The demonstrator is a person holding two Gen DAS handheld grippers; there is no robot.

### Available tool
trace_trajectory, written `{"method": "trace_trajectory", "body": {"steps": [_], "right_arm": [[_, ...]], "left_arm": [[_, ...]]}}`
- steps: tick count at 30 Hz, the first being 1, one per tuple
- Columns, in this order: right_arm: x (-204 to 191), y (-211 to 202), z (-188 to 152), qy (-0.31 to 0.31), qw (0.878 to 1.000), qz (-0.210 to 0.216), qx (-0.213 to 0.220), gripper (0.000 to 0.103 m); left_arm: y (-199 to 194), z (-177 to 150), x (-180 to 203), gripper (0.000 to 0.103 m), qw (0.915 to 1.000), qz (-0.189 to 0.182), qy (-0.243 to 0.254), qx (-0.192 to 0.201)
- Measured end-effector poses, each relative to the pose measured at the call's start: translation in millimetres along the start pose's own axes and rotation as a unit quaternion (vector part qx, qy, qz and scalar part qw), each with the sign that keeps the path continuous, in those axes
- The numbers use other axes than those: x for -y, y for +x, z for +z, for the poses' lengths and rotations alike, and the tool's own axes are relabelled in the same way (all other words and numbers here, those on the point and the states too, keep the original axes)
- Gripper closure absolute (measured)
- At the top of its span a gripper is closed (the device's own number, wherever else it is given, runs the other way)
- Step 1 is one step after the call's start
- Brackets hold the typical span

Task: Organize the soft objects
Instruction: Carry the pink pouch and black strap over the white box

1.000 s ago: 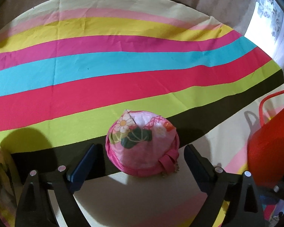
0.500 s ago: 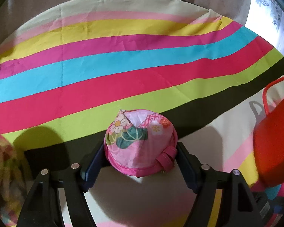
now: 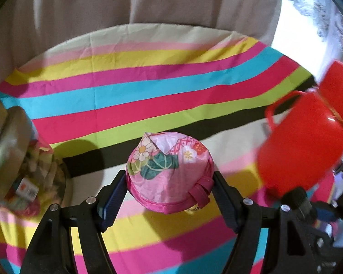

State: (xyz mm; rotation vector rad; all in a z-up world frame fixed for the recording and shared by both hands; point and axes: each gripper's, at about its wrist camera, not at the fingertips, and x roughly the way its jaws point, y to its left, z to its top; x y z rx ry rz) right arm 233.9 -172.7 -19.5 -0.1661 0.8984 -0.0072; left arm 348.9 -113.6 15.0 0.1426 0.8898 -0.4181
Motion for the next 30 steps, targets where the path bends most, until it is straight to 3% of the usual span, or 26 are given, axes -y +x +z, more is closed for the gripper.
{"method": "trace_trajectory", "body": {"steps": [14, 30], "right_arm": [[49.6, -73.0, -67.7, 0.06, 0.998, -0.029, 0.022, 0.08], [120.3, -141.8, -178.3, 0.141, 0.987, -0.076, 0.017, 0.08]], "left_arm": [[-99.9, -74.6, 102.7, 0.029, 0.9963, -0.084, 0.009, 0.015], [-146.9, -116.1, 186.3, 0.029, 0.9879, -0.154, 0.009, 0.013]]}}
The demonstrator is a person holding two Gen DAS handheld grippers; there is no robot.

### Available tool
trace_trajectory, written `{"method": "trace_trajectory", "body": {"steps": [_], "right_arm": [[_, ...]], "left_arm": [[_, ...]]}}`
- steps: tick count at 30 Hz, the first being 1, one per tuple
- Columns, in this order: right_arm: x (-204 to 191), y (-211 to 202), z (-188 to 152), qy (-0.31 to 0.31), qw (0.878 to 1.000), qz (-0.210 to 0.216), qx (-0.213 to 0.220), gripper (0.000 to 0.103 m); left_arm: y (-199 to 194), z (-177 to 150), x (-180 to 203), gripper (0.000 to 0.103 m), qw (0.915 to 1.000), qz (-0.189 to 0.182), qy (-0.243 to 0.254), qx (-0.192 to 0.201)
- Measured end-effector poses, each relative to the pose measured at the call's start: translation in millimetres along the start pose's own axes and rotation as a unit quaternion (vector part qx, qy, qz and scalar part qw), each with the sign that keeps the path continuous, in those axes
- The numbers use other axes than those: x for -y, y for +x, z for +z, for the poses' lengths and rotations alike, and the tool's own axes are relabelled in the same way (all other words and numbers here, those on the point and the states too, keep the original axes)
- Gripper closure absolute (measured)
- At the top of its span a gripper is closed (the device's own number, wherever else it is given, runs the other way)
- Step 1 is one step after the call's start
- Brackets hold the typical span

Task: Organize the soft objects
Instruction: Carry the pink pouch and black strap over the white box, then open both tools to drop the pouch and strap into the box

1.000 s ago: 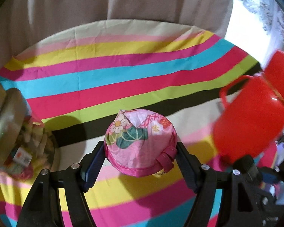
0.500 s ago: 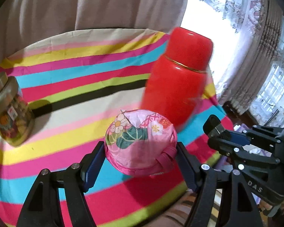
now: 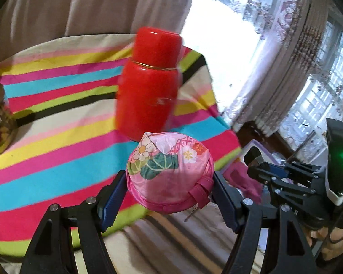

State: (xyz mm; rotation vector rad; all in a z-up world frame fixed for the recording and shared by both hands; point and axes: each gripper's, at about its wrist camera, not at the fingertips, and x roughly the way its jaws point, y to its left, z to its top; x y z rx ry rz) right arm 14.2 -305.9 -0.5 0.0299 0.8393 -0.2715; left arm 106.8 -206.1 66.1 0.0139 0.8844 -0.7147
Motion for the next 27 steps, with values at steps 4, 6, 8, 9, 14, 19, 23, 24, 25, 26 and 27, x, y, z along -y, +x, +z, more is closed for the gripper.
{"method": "trace_trajectory", "body": {"steps": [4, 6, 8, 9, 14, 19, 23, 24, 25, 26, 27], "right_arm": [[32.2, -16.6, -19.7, 0.025, 1.0, -0.016, 0.003, 0.08], [47.8, -22.0, -30.1, 0.039, 0.999, -0.026, 0.004, 0.08], [58.9, -25.5, -38.1, 0.051, 0.998, -0.035, 0.004, 0.08], [66.3, -27.6, -43.3, 0.059, 0.997, -0.04, 0.005, 0.08], [92.7, -35.8, -60.3, 0.091, 0.994, -0.064, 0.013, 0.08], [114.8, -39.2, -66.6, 0.122, 0.988, -0.089, 0.021, 0.08], [129.0, -40.6, -69.3, 0.142, 0.984, -0.108, 0.023, 0.079], [131.7, -40.7, -69.8, 0.146, 0.983, -0.109, 0.024, 0.079], [133.9, -41.2, -70.1, 0.149, 0.982, -0.112, 0.026, 0.079], [135.0, -41.1, -70.4, 0.15, 0.981, -0.116, 0.026, 0.079], [137.2, -40.9, -70.8, 0.152, 0.981, -0.119, 0.025, 0.079]], "left_arm": [[3.2, -10.8, 34.1, 0.029, 0.9995, -0.027, 0.012, -0.014], [7.0, -15.2, 47.8, 0.029, 0.999, -0.035, 0.018, -0.022], [11.3, -20.3, 64.4, 0.029, 0.9982, -0.044, 0.025, -0.032], [12.9, -22.1, 71.1, 0.029, 0.9978, -0.048, 0.027, -0.036], [25.3, -29.1, 100.4, 0.029, 0.9959, -0.058, 0.036, -0.059], [39.8, -28.8, 119.9, 0.029, 0.9946, -0.061, 0.039, -0.075], [53.1, -27.5, 133.3, 0.029, 0.9936, -0.062, 0.042, -0.084], [56.9, -27.0, 135.6, 0.029, 0.9933, -0.064, 0.042, -0.087], [58.4, -26.5, 137.9, 0.029, 0.9931, -0.066, 0.041, -0.088], [61.8, -26.0, 140.4, 0.029, 0.9928, -0.067, 0.04, -0.09], [65.3, -25.3, 142.6, 0.029, 0.9926, -0.069, 0.038, -0.092]]}}
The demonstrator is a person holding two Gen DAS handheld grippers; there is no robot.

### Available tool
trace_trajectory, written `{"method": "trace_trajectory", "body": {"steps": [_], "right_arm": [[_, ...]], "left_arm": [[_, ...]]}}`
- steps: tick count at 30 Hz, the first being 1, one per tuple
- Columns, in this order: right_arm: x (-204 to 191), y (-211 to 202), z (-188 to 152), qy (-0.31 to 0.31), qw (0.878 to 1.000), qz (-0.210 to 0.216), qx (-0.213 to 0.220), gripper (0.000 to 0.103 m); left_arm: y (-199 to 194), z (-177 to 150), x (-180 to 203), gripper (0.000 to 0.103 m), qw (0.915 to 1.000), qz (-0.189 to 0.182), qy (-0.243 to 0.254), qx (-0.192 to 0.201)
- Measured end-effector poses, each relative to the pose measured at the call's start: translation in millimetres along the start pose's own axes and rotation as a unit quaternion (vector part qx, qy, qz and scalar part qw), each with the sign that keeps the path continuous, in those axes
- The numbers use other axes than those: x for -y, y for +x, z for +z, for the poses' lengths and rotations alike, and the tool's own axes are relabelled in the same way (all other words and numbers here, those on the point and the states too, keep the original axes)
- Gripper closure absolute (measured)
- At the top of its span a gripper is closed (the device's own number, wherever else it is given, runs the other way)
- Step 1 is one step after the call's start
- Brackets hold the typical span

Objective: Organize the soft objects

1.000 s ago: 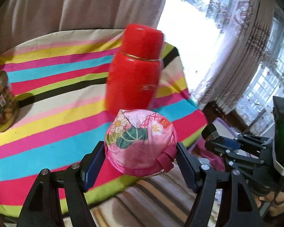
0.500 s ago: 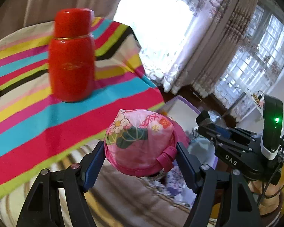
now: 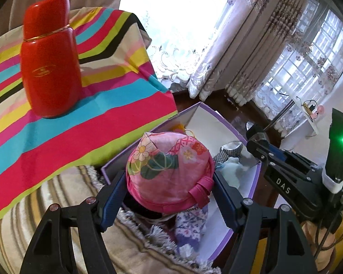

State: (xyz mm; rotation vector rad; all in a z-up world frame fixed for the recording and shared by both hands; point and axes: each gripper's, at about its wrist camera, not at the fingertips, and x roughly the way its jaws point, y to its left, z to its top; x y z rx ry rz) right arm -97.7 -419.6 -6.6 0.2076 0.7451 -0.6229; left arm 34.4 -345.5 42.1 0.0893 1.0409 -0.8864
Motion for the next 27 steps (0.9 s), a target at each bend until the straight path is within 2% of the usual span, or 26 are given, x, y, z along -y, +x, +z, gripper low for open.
{"method": "trace_trajectory", "body": {"steps": [5, 7, 9, 11, 19, 23, 27], "right_arm": [[10.3, 4.1, 1.1, 0.016, 1.0, -0.012, -0.004, 0.078], [12.3, 4.2, 1.6, 0.02, 1.0, -0.013, -0.005, 0.069], [12.5, 2.1, 2.0, 0.023, 0.999, -0.022, -0.002, 0.046], [10.4, -0.7, 2.3, 0.018, 0.999, -0.033, 0.002, 0.039], [5.9, -16.4, -19.8, 0.038, 0.999, -0.015, -0.03, 0.038], [1.7, -31.1, -38.8, 0.043, 0.997, -0.04, -0.046, 0.037], [-4.9, -49.6, -49.7, 0.032, 0.997, -0.055, -0.04, 0.037]], "left_arm": [[13.9, 5.9, 3.9, 0.027, 0.9998, -0.016, -0.008, -0.003], [19.7, 8.1, 4.3, 0.026, 0.9996, -0.025, -0.01, -0.009], [24.1, 8.6, 3.3, 0.024, 0.9996, -0.019, -0.017, -0.014], [23.1, 5.1, 0.7, 0.024, 0.9993, -0.022, -0.022, -0.019], [-16.5, -43.9, -12.8, 0.024, 0.9966, -0.043, -0.058, -0.041], [-32.5, -65.5, -12.4, 0.024, 0.9973, -0.024, -0.057, -0.04], [-34.3, -72.0, -10.5, 0.02, 0.9979, -0.015, -0.055, -0.03]]}}
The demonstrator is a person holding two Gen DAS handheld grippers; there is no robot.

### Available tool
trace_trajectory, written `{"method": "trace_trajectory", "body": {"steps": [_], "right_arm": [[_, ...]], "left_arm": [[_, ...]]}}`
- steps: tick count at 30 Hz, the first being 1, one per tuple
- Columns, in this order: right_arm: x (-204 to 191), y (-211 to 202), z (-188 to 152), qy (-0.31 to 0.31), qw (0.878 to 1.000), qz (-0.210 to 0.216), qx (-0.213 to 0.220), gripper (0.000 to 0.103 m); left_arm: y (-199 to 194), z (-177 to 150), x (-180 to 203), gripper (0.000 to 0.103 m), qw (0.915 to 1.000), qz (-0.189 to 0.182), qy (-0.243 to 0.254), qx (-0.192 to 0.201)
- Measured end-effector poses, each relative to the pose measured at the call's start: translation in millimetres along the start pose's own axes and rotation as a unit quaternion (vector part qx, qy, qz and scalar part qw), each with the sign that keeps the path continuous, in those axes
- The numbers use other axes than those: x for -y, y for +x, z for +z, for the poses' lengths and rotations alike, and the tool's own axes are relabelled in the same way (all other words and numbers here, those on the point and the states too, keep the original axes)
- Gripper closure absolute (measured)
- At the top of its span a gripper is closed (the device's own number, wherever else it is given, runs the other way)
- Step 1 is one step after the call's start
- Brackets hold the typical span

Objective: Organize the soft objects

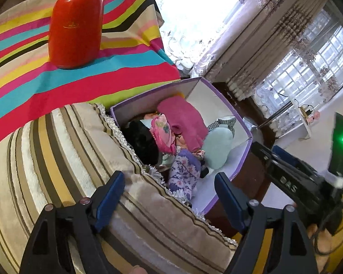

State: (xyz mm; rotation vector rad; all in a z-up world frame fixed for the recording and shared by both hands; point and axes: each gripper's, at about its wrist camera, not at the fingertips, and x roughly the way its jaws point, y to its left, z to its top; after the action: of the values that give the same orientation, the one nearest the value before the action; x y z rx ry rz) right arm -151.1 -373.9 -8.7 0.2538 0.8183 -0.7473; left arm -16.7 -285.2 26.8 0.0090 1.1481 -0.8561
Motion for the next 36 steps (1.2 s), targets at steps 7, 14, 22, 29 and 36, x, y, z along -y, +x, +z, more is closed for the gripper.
{"method": "trace_trajectory", "body": {"steps": [7, 14, 22, 29, 36], "right_arm": [[-4.2, -17.3, -5.6, -0.01, 1.0, 0.001, 0.025, 0.037], [-7.8, -15.0, -5.1, -0.021, 0.999, 0.001, 0.026, 0.037], [-5.7, -13.3, -6.5, -0.02, 1.0, 0.008, 0.02, 0.037], [-4.3, -12.2, -5.9, -0.018, 1.0, 0.01, 0.018, 0.037], [-3.3, -11.6, -4.9, -0.017, 1.0, 0.011, 0.018, 0.037]], "left_arm": [[6.3, -4.6, 1.5, 0.016, 1.0, 0.005, 0.002, 0.005], [7.7, -4.8, 0.1, 0.016, 1.0, 0.004, -0.001, 0.007], [8.0, -5.0, 0.0, 0.016, 1.0, 0.003, -0.004, 0.007], [7.9, -4.9, -0.3, 0.016, 1.0, 0.003, -0.004, 0.007], [7.9, -4.8, -0.3, 0.016, 1.0, 0.002, -0.004, 0.007]]}}
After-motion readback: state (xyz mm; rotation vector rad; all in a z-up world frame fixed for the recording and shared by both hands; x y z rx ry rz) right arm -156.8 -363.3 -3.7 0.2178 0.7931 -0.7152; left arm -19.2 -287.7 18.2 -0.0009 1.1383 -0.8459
